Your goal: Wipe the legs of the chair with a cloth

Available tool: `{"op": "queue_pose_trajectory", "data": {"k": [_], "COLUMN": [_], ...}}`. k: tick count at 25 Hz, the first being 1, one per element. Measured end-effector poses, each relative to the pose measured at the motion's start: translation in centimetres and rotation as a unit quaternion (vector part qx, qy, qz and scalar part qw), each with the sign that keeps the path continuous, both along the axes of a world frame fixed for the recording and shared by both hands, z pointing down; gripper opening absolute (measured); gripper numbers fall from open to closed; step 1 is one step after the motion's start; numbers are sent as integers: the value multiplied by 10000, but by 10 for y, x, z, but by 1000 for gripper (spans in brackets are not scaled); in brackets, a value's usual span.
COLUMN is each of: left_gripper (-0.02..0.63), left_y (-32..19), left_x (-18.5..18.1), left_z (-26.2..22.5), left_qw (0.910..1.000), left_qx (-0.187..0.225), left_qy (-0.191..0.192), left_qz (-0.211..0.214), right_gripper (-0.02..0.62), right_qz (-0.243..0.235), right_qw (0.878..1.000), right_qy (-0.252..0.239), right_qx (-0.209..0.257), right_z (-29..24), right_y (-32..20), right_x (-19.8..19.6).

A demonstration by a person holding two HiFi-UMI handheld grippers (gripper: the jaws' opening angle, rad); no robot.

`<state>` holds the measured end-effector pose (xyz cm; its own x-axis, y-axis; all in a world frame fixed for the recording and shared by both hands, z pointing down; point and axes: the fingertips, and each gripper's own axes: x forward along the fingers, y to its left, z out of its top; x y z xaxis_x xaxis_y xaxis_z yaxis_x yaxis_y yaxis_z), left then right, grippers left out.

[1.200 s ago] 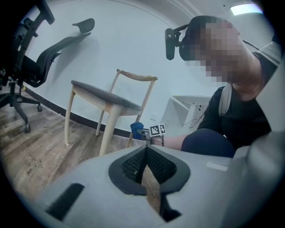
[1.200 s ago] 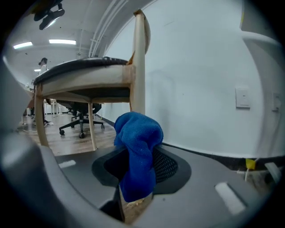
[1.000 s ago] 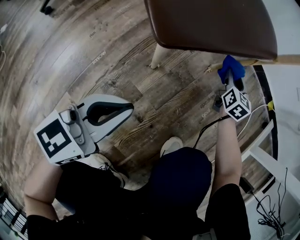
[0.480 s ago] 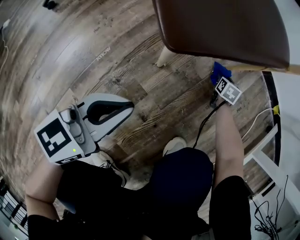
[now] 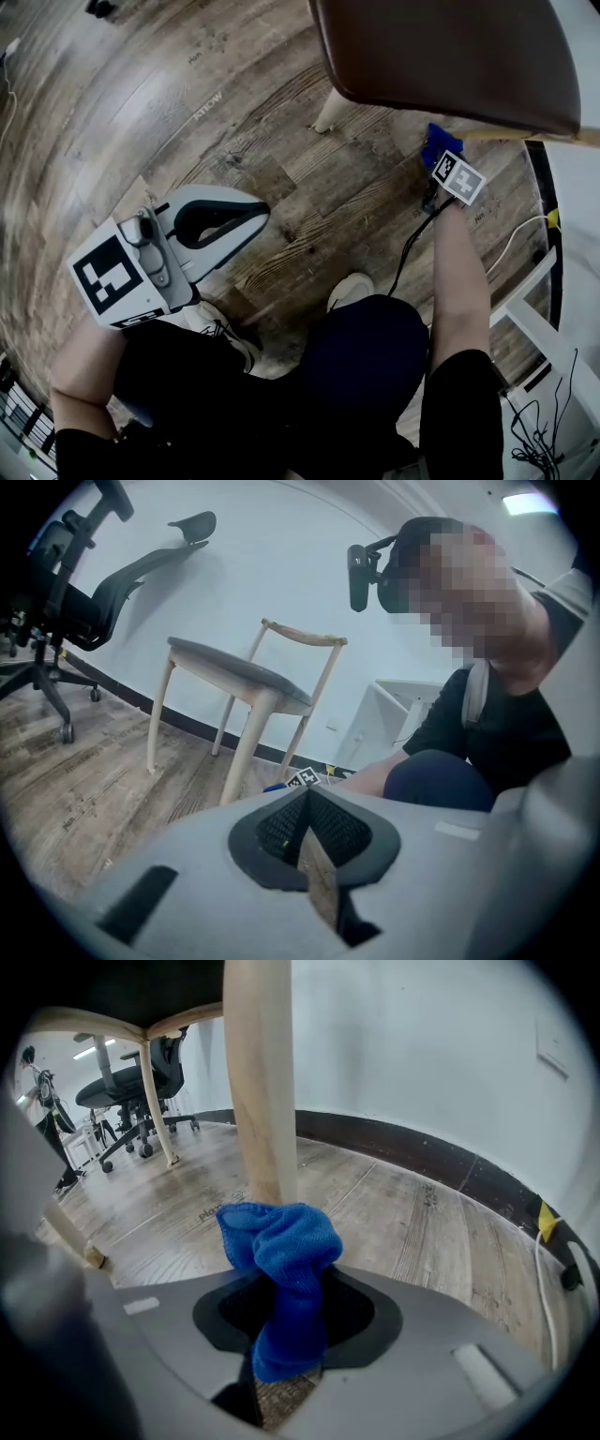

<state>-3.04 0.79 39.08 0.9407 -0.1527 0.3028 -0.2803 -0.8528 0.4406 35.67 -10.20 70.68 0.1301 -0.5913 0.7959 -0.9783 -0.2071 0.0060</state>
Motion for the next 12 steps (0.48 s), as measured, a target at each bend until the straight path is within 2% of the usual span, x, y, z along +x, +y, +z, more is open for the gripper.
{"op": "queue_pose_trajectory", "data": {"k": [4,12], "left_gripper": [6,6], "left_y": [1,8], "left_x": [-4,-2], "left_z": [-3,-15], "left_qw": [10000,9997], "left_qx": [47,201], "left_qy": [28,142], "left_qz": [-18,92], "right_gripper": [144,144], "right_qz": [-57,-257], "right_qw": [9996,9915], "right_qy": [17,50], "right_qx": [261,1271], "right_z": [-17,-103], "right_y": [0,-2], "right_x": [-1,0]}}
